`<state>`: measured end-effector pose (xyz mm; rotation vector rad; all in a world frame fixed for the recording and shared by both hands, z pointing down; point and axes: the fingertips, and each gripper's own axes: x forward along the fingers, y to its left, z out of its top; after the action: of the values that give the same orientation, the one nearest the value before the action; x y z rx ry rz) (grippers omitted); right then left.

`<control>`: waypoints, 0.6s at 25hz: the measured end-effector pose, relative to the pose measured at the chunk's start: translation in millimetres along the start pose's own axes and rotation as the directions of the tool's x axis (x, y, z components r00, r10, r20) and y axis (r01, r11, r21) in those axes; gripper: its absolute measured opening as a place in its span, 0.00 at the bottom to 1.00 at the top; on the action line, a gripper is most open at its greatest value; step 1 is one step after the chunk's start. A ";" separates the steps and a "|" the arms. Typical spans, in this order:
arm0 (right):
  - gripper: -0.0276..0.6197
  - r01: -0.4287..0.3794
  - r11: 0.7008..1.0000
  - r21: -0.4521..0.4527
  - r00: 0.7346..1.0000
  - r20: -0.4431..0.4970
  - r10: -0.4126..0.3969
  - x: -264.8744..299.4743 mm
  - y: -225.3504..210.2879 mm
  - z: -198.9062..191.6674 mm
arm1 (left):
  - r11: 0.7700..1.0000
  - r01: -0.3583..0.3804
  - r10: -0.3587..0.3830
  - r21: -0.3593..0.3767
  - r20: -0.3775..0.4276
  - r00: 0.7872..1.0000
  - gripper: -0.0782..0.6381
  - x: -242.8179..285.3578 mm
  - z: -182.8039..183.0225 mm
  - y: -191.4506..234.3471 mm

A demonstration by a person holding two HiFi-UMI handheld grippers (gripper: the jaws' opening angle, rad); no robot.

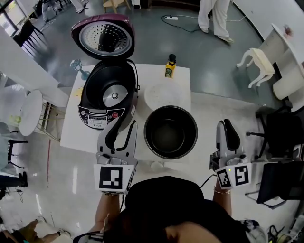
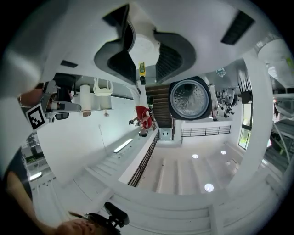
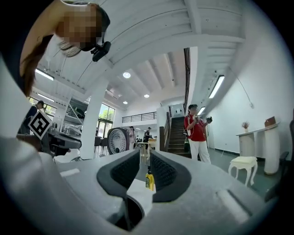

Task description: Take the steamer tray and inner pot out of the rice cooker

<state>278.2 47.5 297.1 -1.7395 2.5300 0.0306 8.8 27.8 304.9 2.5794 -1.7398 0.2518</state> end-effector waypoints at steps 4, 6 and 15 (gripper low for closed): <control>0.14 0.000 1.000 0.002 1.000 0.017 0.000 -7.2 6.0 2.0 | 1.000 0.021 -0.020 -0.013 0.063 0.998 0.17 -6.6 12.7 -4.8; 0.11 0.008 1.000 -0.008 1.000 0.009 -0.008 -10.8 6.7 0.1 | 1.000 0.020 -0.020 -0.009 0.066 0.998 0.15 -7.1 13.0 -6.9; 0.05 0.020 0.999 -0.035 1.000 -0.002 -0.020 -19.4 8.5 -1.1 | 1.000 0.009 -0.008 -0.012 0.072 0.997 0.13 -12.6 12.8 -7.3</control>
<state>277.1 68.6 299.4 -1.7782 2.5286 0.0713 12.5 40.8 291.0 2.6182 -1.7461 0.1494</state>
